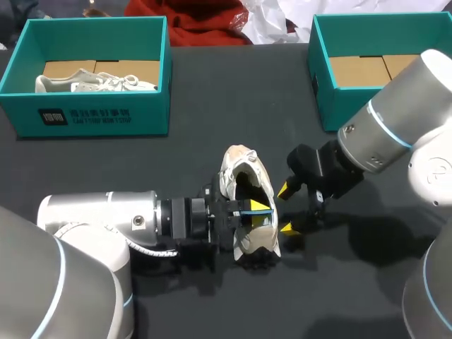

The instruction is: Take the shoe out of the shoebox, open the shoe tongue, remove and reinsert the insole, then place the shoe into the shoebox

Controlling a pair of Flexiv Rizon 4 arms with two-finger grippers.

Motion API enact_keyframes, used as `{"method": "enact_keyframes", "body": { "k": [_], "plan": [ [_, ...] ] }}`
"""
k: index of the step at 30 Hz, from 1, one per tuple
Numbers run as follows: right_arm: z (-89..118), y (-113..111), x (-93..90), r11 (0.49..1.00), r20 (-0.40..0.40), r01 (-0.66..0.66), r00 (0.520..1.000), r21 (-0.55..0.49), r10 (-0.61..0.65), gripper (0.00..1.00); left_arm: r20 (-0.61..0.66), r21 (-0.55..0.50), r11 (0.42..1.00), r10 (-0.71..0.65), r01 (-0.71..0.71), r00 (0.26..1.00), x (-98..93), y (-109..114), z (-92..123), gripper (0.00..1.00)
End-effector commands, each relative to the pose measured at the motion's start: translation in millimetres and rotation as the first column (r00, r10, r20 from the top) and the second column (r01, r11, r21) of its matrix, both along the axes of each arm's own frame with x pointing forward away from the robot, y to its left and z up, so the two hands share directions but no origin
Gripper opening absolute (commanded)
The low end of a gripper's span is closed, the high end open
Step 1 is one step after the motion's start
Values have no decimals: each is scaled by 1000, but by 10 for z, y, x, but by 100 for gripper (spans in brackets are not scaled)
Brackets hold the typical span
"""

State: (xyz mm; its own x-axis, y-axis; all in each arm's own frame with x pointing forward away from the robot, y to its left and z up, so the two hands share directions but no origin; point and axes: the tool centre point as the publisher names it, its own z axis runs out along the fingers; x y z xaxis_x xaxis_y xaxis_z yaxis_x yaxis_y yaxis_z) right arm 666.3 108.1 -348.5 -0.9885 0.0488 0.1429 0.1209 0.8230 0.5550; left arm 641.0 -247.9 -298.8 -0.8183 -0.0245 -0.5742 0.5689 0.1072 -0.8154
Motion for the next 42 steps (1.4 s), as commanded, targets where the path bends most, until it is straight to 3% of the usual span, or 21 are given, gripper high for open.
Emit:
{"method": "enact_keyframes", "body": {
  "k": [1,15,20,22,25,28,34,42],
  "plan": [
    [-8,5,-12,1000,3,2,1000,-1,-2,100,11,2,1000,7,-7,1000,18,-13,-54,0],
    [-8,5,-12,1000,3,2,1000,-1,-2,100,83,28,995,97,-100,992,390,52,-367,0],
    [-8,5,-12,1000,3,2,1000,-1,-2,100,78,38,993,112,-115,991,437,69,-406,0],
    [-8,5,-12,1000,3,2,1000,-1,-2,100,67,39,993,107,-110,992,426,75,-386,0],
    [-8,5,-12,1000,3,2,1000,-1,-2,100,55,33,994,98,-100,994,366,79,-304,29],
    [-8,5,-12,1000,3,2,1000,-1,-2,100,50,23,995,92,-93,994,306,85,-206,38],
    [-8,5,-12,1000,3,2,1000,-1,-2,100,44,22,996,84,-85,996,192,97,-36,36],
    [-8,5,-12,1000,3,2,1000,-1,-2,100,43,45,994,98,-100,994,77,110,32,33]
  ]
}}
